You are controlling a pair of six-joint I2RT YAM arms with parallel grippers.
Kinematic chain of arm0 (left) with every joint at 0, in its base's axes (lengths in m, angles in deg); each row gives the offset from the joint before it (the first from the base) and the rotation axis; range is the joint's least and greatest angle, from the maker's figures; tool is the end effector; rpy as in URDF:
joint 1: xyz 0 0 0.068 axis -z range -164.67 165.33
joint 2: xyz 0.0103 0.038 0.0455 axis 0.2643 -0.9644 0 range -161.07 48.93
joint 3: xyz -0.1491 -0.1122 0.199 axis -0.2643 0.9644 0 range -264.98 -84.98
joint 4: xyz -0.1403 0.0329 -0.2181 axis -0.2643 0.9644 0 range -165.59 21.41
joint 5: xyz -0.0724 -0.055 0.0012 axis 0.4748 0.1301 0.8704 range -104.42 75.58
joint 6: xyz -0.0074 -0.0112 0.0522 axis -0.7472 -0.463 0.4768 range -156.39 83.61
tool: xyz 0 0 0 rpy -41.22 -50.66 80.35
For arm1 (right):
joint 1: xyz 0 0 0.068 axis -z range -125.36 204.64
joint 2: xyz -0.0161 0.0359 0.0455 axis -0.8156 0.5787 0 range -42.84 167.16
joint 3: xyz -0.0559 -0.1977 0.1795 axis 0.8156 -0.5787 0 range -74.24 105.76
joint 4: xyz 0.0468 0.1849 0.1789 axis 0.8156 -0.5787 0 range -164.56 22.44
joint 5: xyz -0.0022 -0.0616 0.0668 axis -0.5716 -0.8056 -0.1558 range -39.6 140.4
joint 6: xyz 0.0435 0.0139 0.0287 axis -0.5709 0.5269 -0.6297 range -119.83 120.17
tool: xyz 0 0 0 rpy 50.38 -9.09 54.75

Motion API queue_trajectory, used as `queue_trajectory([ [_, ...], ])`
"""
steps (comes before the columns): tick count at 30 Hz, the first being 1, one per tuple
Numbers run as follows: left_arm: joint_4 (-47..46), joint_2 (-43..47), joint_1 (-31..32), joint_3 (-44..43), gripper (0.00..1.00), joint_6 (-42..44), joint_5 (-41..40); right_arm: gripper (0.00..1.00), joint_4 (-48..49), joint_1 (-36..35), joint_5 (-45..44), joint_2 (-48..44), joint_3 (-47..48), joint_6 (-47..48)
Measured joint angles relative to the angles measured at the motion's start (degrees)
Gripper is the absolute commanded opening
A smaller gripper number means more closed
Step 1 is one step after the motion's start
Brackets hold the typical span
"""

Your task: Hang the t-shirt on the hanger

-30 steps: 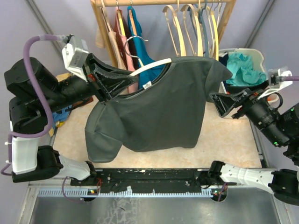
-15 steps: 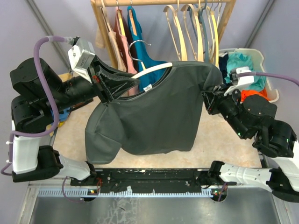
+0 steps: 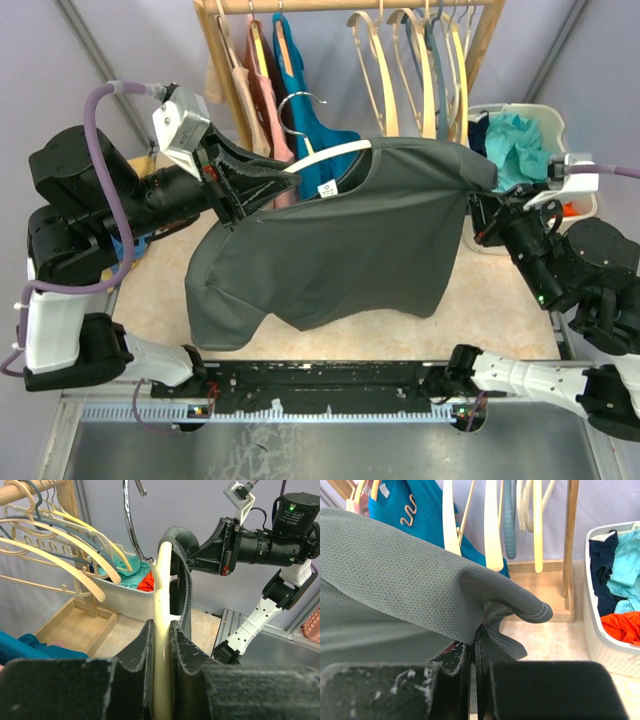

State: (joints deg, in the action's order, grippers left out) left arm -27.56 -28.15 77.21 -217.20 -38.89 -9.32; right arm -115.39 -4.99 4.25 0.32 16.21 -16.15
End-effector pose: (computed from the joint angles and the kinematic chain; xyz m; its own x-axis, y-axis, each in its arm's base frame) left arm 0.0728 -0.1428 0.6197 0.0183 -0.1262 -0.9918 0.9218 0.3864 -0.0322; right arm 0.0464 0.0286 0.5139 -0.0701 0.2654 -0.9616 -0.2225 0.9355 0.2744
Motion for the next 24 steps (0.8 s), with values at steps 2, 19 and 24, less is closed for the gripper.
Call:
queue_trajectory([
  [2, 0.0, 0.0, 0.0, 0.2, 0.00, 0.0, 0.0, 0.45, -0.5, 0.0, 0.7, 0.4, 0.0, 0.0],
  [19, -0.1, -5.4, 0.0, 0.0, 0.00, 0.7, -13.9, 0.99, -13.5, 0.0, 6.8, 0.4, 6.7, -6.4],
  [24, 3.7, -7.8, 0.0, -0.1, 0.00, 0.7, -18.4, 0.99, -16.7, 0.0, 7.5, -1.8, 6.7, -8.0],
])
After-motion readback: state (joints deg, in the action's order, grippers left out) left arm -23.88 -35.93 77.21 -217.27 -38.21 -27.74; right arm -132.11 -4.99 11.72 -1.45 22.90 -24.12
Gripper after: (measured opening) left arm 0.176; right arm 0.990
